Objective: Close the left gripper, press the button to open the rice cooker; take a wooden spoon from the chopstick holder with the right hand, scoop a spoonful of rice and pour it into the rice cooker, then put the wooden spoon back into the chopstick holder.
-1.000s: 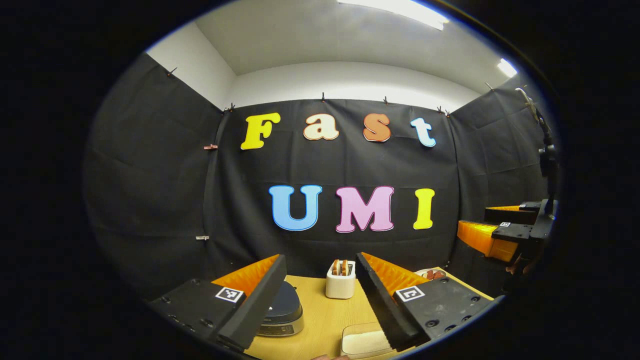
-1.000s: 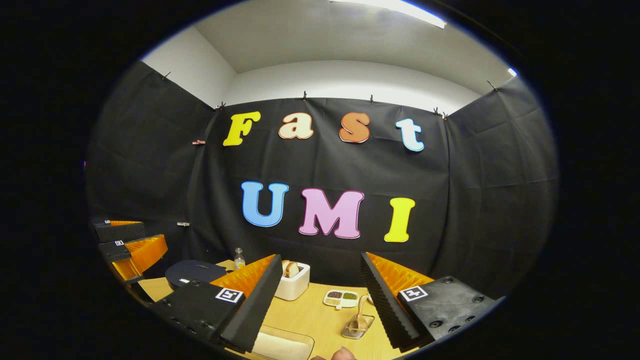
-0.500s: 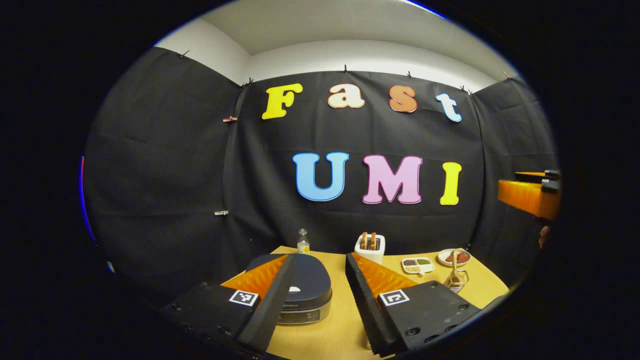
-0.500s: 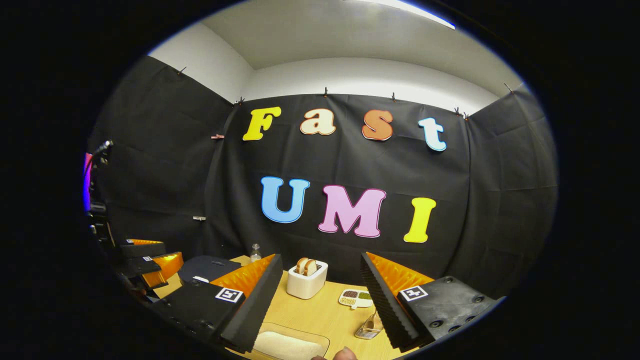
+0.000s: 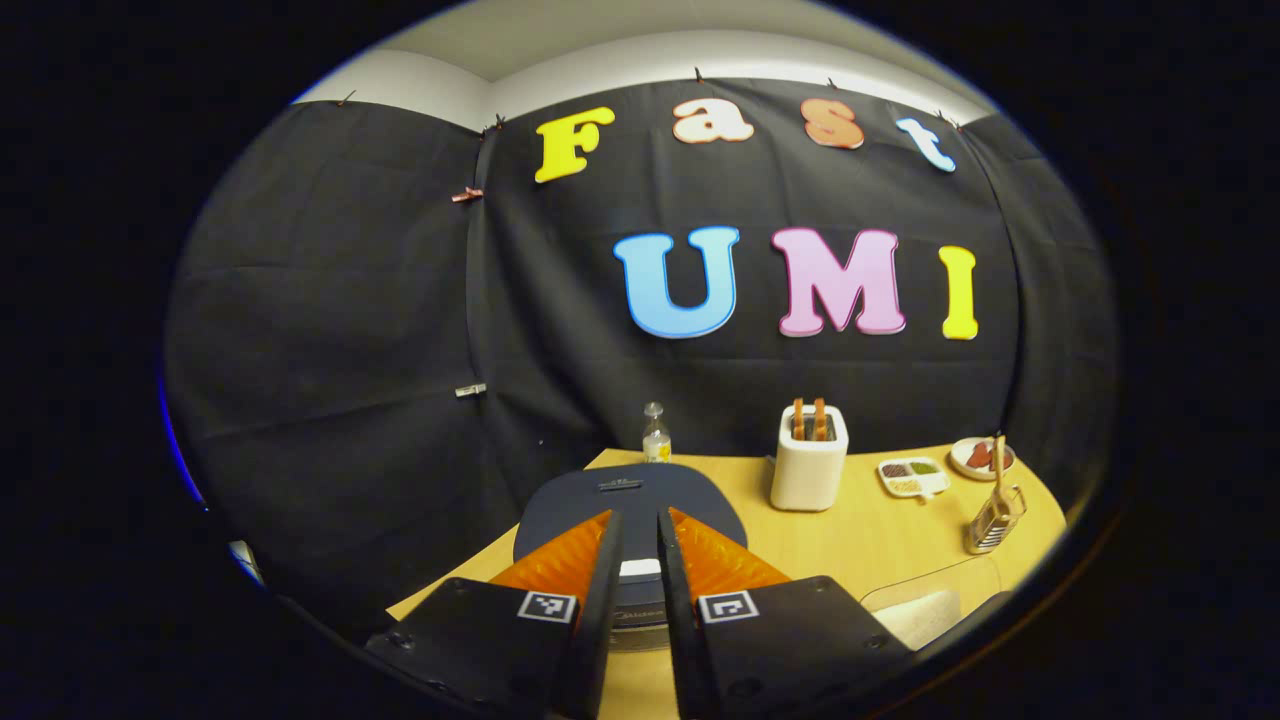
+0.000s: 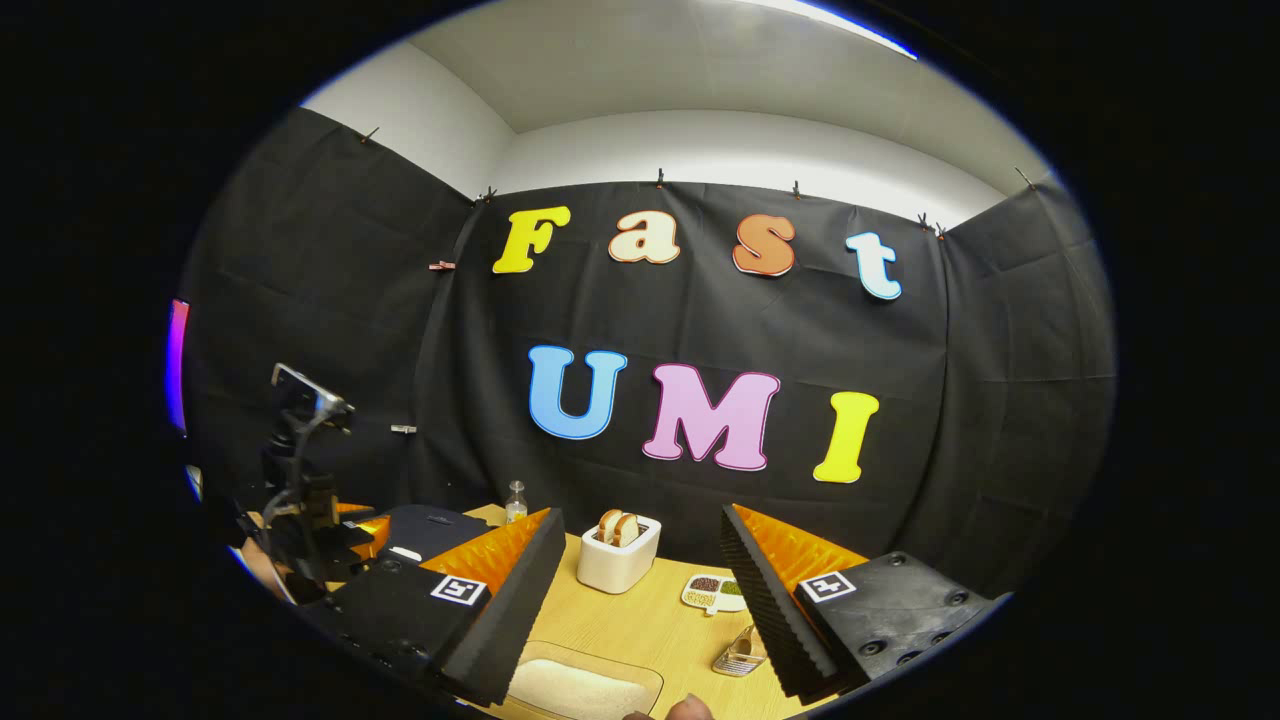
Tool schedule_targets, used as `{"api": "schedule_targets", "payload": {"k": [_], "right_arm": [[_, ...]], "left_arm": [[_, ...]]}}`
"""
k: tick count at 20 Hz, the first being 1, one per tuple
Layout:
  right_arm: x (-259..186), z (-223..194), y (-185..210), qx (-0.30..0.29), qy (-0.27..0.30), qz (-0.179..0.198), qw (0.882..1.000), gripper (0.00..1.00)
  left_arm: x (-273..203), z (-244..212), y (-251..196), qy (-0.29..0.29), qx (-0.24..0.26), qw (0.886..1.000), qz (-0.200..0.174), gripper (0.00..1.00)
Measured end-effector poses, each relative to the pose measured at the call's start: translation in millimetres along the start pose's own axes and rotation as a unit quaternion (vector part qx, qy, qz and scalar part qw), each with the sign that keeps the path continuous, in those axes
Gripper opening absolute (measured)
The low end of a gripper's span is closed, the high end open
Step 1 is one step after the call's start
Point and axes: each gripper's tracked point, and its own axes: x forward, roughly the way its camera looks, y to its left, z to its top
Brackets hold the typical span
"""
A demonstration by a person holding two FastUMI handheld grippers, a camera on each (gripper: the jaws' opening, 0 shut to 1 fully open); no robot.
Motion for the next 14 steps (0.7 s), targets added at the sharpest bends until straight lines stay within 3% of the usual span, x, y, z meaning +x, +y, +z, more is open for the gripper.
{"api": "schedule_targets", "payload": {"k": [4, 8, 9, 14], "right_arm": [[-1, -3, 3, -0.003, 0.003, 0.003, 1.0, 0.99], [-3, -2, 2, -0.003, 0.002, 0.002, 1.0, 0.98], [-4, -2, 1, -0.003, 0.002, 0.002, 1.0, 0.98], [-5, -8, 2, 0.001, 0.01, 0.001, 1.0, 0.98]], "left_arm": [[37, -38, -3, 0.075, -0.026, 0.997, -0.006, 0.08], [56, -72, 8, 0.134, -0.062, 0.989, 0.008, 0.07], [58, -69, 7, 0.121, -0.065, 0.99, 0.007, 0.05], [54, -80, 5, 0.156, -0.031, 0.987, 0.019, 0.08]]}}
